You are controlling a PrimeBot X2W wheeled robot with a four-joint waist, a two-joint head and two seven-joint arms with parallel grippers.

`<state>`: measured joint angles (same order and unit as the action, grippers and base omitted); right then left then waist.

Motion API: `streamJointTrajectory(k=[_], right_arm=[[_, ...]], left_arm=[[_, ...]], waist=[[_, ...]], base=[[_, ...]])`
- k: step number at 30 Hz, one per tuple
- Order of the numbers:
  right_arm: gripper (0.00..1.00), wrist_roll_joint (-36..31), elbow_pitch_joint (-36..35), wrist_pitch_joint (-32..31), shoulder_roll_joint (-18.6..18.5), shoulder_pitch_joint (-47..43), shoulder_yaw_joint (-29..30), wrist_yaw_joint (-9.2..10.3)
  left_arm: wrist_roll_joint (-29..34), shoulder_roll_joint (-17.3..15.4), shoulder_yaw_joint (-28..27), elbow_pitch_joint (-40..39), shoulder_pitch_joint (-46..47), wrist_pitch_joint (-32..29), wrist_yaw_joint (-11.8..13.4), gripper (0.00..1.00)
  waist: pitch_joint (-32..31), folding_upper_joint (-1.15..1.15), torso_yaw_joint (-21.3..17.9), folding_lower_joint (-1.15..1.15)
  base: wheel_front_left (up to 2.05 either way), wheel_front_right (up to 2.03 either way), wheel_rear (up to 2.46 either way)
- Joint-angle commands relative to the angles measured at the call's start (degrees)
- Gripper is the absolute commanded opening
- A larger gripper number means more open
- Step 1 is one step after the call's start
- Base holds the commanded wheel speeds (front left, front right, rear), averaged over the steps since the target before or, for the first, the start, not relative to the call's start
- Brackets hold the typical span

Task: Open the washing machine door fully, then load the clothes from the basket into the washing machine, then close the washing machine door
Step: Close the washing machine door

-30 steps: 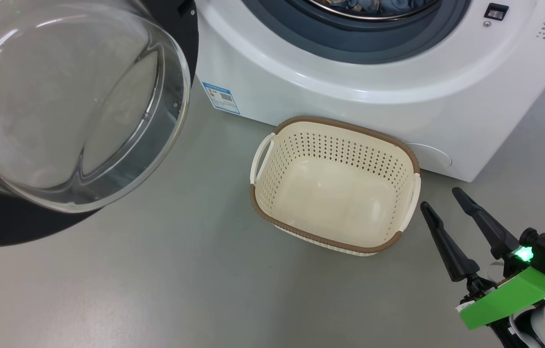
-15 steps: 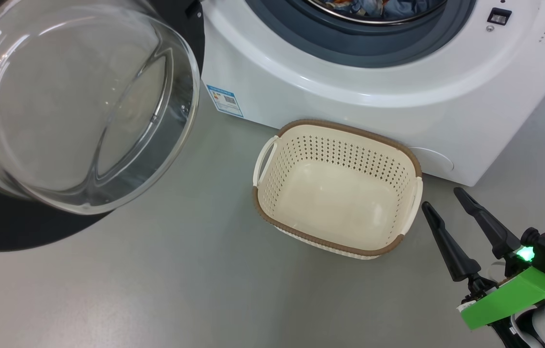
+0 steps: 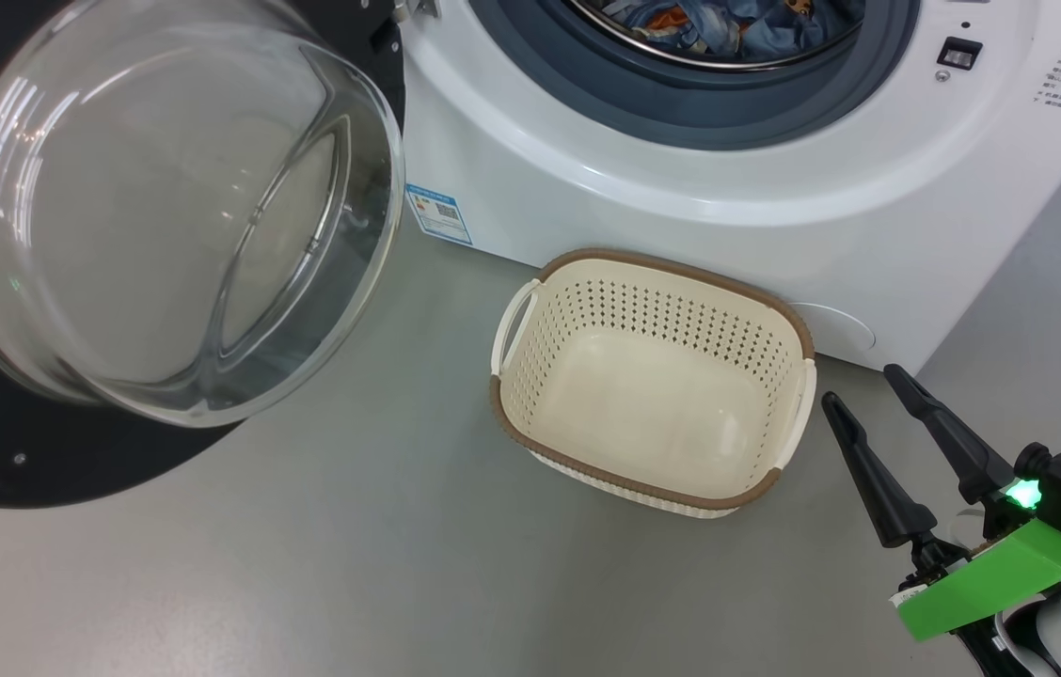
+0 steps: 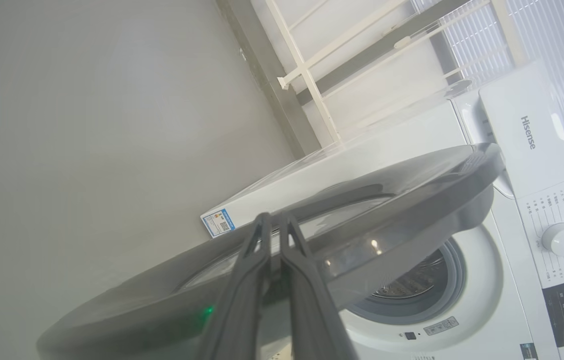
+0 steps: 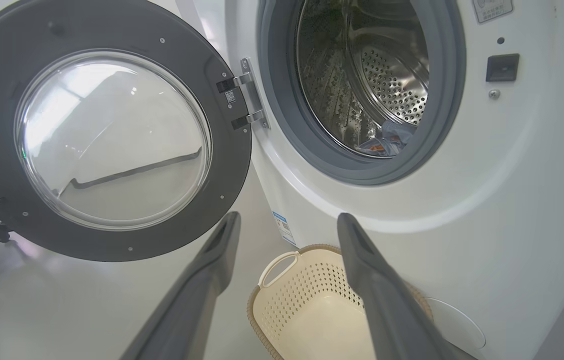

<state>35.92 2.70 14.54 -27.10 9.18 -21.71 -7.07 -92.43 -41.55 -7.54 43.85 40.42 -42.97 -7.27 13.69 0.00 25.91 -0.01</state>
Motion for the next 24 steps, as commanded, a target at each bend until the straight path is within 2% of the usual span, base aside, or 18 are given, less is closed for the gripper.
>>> streamJointTrajectory(k=[1, 12, 24], right_arm=[[1.0, 0.69, -1.36, 0.46, -0.67, 0.13, -0.36, -0.42], [1.0, 0.56, -1.45, 0.46, -0.47, -0.08, -0.18, -0.42], [1.0, 0.76, -1.24, 0.46, 0.27, -0.97, 0.41, -0.42]], left_arm=[[-0.73, -2.63, -0.92, -1.63, -1.02, -1.73, -0.22, 0.0], [-1.95, -1.82, -1.01, -3.88, -2.19, -7.1, -0.22, 0.0], [-2.61, -0.16, -0.41, -10.13, -4.82, -13.22, -0.22, 0.0]], waist=[[-0.13, 0.0, 0.01, 0.01], [-0.5, 0.0, 0.36, 0.01], [-2.72, 0.0, 0.16, 0.01]], base=[[0.0, 0.0, 0.0], [0.0, 0.0, 0.0], [0.0, 0.0, 0.0]])
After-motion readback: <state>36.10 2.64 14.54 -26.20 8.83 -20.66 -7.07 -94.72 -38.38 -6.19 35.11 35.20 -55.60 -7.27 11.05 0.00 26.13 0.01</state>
